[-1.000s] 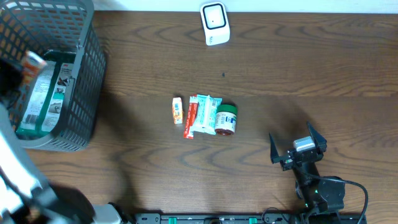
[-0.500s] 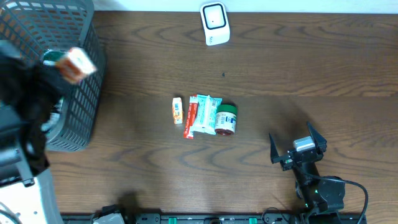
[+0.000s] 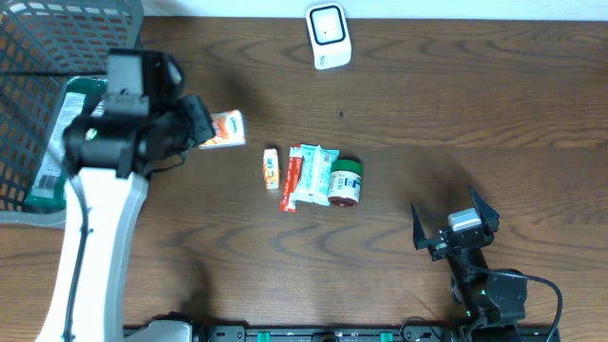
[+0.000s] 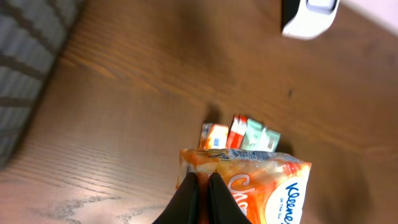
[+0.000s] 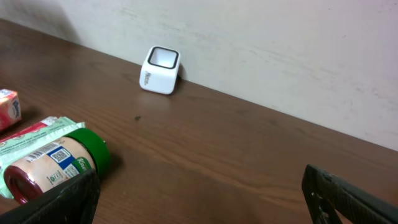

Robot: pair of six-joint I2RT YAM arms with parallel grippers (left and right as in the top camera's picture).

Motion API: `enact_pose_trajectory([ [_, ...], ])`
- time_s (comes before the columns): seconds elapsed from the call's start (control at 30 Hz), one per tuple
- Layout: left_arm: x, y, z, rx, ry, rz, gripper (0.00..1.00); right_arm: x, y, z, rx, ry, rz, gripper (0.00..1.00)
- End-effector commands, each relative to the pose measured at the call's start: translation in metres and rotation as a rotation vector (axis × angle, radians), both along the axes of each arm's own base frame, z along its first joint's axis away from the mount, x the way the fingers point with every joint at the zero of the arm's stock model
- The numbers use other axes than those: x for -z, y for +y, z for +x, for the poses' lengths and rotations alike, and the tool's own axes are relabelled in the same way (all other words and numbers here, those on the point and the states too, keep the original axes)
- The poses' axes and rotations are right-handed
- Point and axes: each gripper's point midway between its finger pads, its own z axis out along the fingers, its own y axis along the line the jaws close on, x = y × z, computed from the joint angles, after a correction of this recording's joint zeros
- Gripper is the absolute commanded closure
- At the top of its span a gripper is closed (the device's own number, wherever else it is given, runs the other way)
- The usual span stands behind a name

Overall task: Scan the item barcode
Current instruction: 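Carry the second Kleenex pack with the left gripper toward the table center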

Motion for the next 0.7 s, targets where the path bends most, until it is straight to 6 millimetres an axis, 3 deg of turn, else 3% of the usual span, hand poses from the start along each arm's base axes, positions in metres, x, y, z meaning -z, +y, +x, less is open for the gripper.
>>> enact_pose_trajectory([
  [0.0,0.024,-0.007,0.005,0.069,0.069,0.005,0.93,0.001,0.003,-0.001,-0.009,0.006,0.011,0.01],
  [0.33,0.079,0.04,0.022,-0.157,0.153,0.214,0.93,0.001,0.003,-0.001,-0.009,0.006,0.011,0.01],
  [0.57,0.114,0.023,0.038,-0.155,0.072,0.202,0.93,0.001,0.003,-0.001,-0.009,0.006,0.011,0.01],
  [0.67,0.121,0.029,0.039,-0.248,0.027,0.303,0.93,0.001,0.003,-0.001,-0.009,0.006,0.011,0.01],
])
